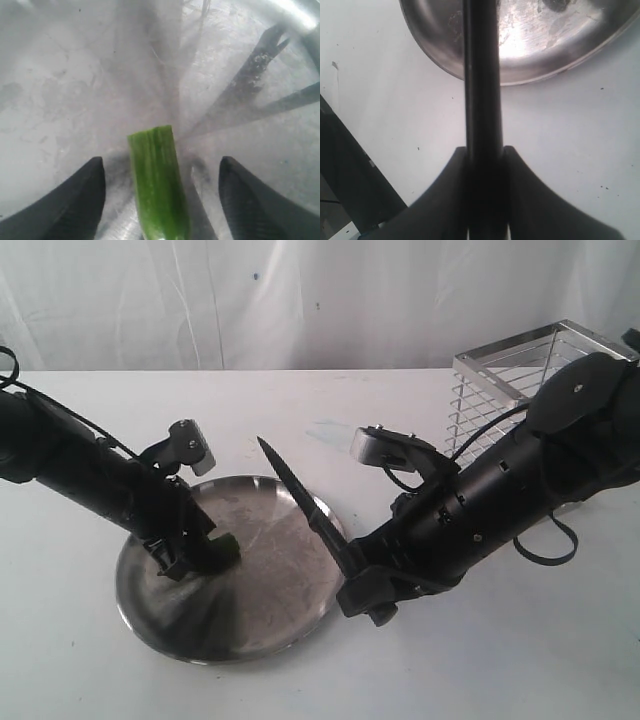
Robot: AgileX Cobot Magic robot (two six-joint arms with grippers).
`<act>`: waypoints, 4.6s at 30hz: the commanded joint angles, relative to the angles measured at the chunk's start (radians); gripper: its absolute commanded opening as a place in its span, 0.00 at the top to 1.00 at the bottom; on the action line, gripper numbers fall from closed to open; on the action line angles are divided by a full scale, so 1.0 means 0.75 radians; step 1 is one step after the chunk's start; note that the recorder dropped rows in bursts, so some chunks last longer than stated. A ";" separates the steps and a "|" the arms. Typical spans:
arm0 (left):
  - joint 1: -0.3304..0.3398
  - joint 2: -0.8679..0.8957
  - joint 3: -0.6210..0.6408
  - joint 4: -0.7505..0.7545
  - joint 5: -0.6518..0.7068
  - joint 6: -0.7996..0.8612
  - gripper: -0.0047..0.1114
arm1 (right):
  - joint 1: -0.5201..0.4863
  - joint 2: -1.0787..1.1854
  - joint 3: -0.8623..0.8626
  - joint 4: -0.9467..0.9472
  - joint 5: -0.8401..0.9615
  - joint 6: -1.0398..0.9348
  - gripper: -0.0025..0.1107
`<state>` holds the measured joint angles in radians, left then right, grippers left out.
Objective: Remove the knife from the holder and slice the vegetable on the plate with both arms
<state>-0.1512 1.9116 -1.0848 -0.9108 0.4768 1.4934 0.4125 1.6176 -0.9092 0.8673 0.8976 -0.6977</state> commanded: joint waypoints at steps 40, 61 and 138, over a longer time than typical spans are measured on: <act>0.040 -0.045 0.034 -0.810 -0.011 0.068 0.96 | 0.498 0.343 -0.341 -0.639 -0.254 0.972 0.98; 0.040 -0.045 0.034 -0.786 0.021 0.068 0.96 | 0.498 0.345 -0.341 -0.630 -0.208 0.972 0.98; 0.038 0.193 0.193 -0.774 -0.085 0.130 0.96 | 0.498 0.345 -0.341 -0.617 -0.130 0.996 0.98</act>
<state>-0.1170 2.0104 -0.9685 -1.5875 0.4561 1.6000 0.7857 1.8786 -1.1553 0.4035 0.7760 0.0429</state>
